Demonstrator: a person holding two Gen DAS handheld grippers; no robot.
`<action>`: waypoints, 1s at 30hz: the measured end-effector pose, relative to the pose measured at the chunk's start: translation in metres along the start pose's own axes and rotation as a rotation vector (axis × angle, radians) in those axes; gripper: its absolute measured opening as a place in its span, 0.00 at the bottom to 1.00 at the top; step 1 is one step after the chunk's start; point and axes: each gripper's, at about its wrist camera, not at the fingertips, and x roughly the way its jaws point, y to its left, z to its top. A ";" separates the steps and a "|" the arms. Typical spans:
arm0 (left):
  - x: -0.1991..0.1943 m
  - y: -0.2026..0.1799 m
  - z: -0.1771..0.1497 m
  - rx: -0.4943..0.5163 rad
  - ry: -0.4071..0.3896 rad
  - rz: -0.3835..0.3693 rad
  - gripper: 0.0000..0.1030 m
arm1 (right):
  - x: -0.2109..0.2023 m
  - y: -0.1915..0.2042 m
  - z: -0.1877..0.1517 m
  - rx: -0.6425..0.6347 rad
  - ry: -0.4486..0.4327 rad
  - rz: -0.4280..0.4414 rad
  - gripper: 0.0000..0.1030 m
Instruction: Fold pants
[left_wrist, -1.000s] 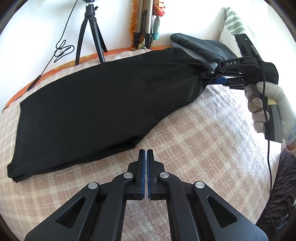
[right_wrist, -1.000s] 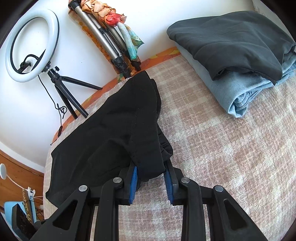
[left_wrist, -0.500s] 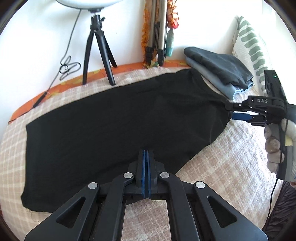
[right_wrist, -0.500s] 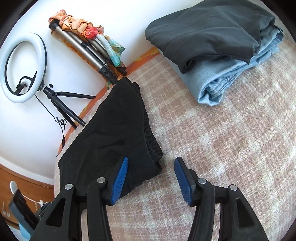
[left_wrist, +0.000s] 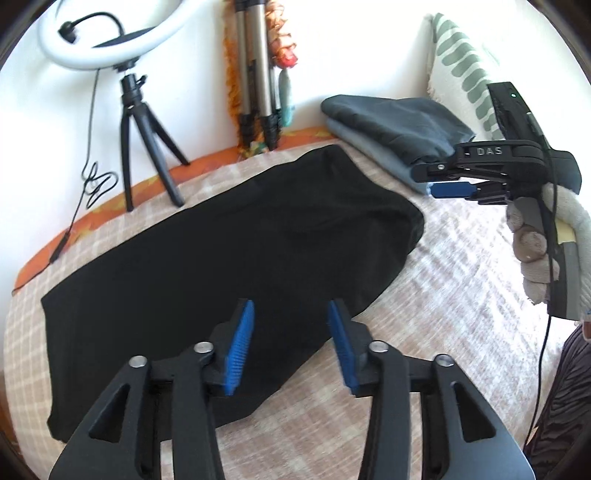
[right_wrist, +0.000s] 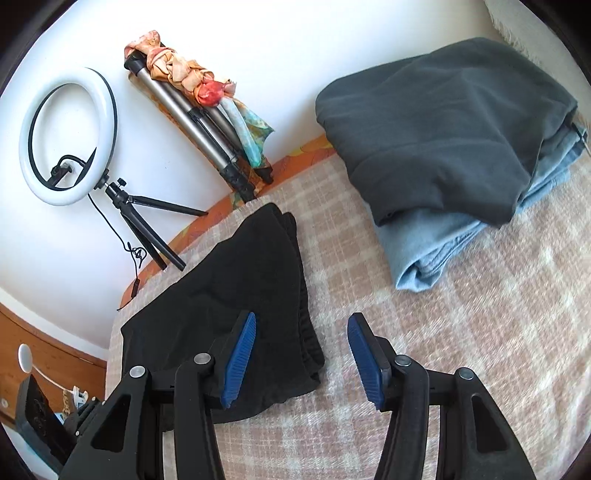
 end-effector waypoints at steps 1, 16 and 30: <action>0.004 -0.011 0.008 0.020 -0.005 -0.019 0.46 | -0.004 -0.001 0.003 -0.010 -0.013 -0.007 0.54; 0.103 -0.112 0.050 0.260 0.083 -0.061 0.47 | -0.038 -0.036 0.024 -0.025 -0.053 -0.010 0.58; 0.093 -0.059 0.065 -0.100 -0.055 -0.207 0.15 | -0.006 -0.025 0.040 -0.001 0.062 0.088 0.70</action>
